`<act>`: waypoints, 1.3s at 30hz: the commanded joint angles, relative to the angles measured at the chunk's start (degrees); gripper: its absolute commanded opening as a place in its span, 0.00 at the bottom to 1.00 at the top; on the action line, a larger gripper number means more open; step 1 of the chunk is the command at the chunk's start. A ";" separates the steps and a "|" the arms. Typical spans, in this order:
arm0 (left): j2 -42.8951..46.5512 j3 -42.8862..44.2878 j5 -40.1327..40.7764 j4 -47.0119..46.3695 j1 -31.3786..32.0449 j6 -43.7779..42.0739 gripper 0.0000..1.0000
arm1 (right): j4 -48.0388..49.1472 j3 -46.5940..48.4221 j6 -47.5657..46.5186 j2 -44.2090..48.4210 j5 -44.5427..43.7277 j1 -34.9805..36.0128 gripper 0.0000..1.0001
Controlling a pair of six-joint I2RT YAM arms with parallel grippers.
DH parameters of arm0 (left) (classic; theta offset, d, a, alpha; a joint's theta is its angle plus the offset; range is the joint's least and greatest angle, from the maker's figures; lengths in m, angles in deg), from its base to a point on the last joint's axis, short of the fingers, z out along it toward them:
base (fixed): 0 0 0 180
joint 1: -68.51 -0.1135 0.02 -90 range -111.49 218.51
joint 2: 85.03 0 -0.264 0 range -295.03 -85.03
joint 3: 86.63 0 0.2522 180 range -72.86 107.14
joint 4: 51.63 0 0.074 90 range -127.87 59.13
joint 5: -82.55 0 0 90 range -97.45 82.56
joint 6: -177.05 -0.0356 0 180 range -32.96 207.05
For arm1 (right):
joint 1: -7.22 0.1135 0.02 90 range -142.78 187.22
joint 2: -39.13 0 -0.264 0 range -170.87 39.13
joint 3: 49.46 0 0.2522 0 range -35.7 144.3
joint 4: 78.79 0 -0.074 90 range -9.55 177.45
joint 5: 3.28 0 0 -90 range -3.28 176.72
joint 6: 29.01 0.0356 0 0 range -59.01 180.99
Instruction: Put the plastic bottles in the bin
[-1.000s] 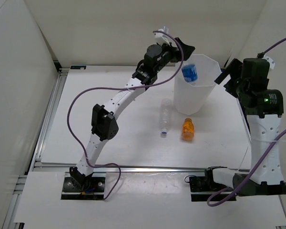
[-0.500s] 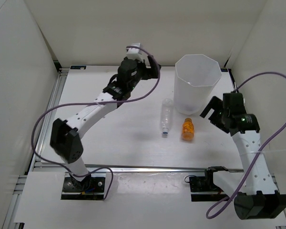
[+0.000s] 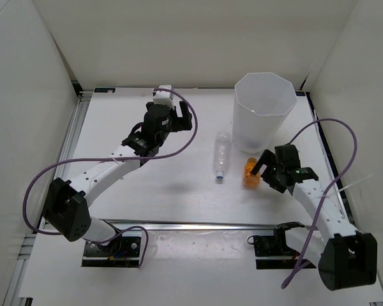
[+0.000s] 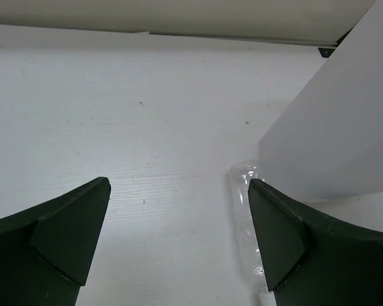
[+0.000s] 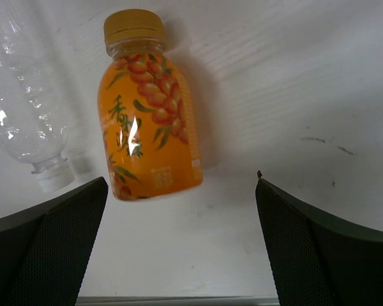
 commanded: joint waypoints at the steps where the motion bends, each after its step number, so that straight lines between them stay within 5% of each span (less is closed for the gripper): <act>1: 4.45 -0.80 0.77 1.53 0.29 -0.89 1.00 | 9.77 1.25 -0.99 -3.90 -2.01 1.45 1.00; 13: 4.45 -0.80 -0.03 5.84 1.96 -0.37 1.00 | 15.14 5.03 -2.04 -20.25 -2.54 2.50 0.99; 17: 3.92 -0.27 1.11 6.37 1.96 -0.98 1.00 | 12.51 5.56 -1.51 -18.77 -2.54 2.50 0.84; 20: 3.40 -0.27 1.73 6.89 1.96 -0.98 1.00 | 8.91 5.56 -1.51 -14.39 -2.54 2.50 0.57; 24: 2.87 -0.27 2.26 6.89 1.96 0.33 1.00 | 0.48 7.84 -2.04 -10.07 -5.44 2.50 0.37; 30: 1.29 -0.80 3.32 6.89 1.96 2.45 1.00 | -17.55 20.40 -1.42 -1.38 -2.55 2.50 0.16; 35: -0.38 -0.19 3.93 6.89 1.96 2.97 1.00 | -17.12 35.68 -4.32 5.05 2.37 2.50 0.16; 39: -2.74 1.74 0.43 7.42 1.96 3.50 1.00 | -15.63 53.52 -7.99 -2.57 -1.57 2.50 0.21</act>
